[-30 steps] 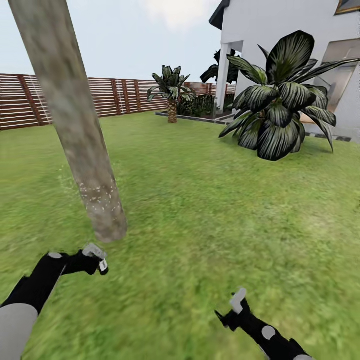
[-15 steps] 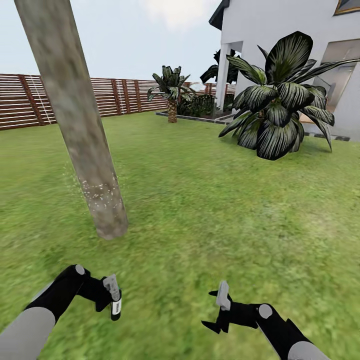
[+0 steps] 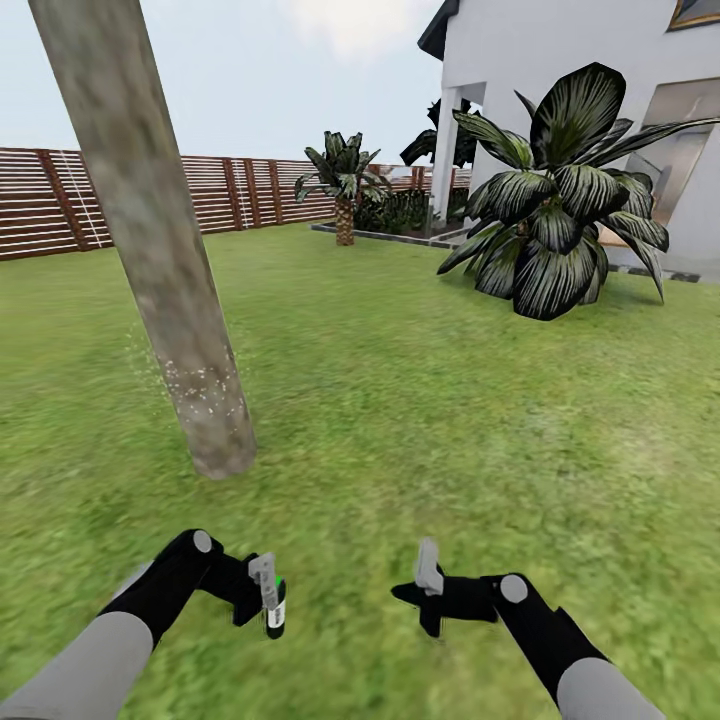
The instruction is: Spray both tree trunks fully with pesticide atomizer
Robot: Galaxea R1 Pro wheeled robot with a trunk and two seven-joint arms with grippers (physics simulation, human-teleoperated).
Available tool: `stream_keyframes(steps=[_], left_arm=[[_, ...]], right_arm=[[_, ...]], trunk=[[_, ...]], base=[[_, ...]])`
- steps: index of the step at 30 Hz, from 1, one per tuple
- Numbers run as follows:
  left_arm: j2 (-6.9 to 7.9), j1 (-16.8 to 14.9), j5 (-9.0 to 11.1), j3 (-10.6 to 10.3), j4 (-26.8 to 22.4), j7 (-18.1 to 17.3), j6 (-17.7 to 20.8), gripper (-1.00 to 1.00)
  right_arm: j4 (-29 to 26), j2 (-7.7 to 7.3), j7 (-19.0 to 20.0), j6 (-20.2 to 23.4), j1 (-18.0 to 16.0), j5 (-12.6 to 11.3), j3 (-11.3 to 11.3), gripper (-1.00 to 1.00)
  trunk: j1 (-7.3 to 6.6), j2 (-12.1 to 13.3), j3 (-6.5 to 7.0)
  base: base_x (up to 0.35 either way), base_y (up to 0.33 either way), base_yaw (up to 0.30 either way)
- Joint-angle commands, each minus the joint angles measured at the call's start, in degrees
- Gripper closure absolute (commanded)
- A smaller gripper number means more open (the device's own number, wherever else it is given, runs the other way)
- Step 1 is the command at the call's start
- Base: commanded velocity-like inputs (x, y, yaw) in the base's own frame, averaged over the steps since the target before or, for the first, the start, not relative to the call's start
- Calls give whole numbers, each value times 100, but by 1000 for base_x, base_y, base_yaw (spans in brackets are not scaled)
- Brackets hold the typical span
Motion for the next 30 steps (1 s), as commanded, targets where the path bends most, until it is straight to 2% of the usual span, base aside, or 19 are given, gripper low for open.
stream_keyframes(steps=[1, 4, 7, 9, 13, 17, 23, 28, 30], left_arm=[[-40, -2, -10, -23, -8, -7, 35, 100], [-100, -2, -1, -25, -8, 135, 30, 100], [-183, -2, 4, -45, -7, 208, 22, 100], [-272, -2, -8, -141, -7, 217, 21, 100], [-360, -2, -1, -303, -6, 323, 12, 100], [-473, -2, -3, -669, -6, 560, 20, 100], [-670, -39, 4, -784, -15, 576, 43, 100], [-755, -41, 4, -843, -15, 549, 38, 100], [-764, -38, -1, -1101, -9, 536, 30, 100]], right_arm=[[-11, 48, 89, 32, -11, 34, 12, 100], [-13, 219, 187, 87, -22, 42, 16, 100], [-14, 317, 203, 94, -43, 44, 20, 100], [-14, 365, 204, 89, -48, 44, 20, 100], [-14, 383, 204, 88, -54, 44, 20, 100], [-14, 384, 204, 88, -54, 44, 20, 100], [9, 373, 204, 88, -54, 61, 29, 100], [4, 367, 196, 92, -54, 403, 21, 100], [4, 367, 195, 95, -54, 426, 21, 100]], trunk=[[-1, -2, -5], [-1, -2, -5], [-1, -2, -5], [-1, -2, -5], [-1, -2, -5], [-1, -2, -5], [-1, -2, -5], [-1, -2, -5], [-1, -2, -5]], base=[[0, 0, 0], [0, 0, 0], [0, 0, 0], [0, 0, 0], [0, 0, 0], [0, 0, 0], [0, 0, 0], [0, 0, 0], [0, 0, 0]])
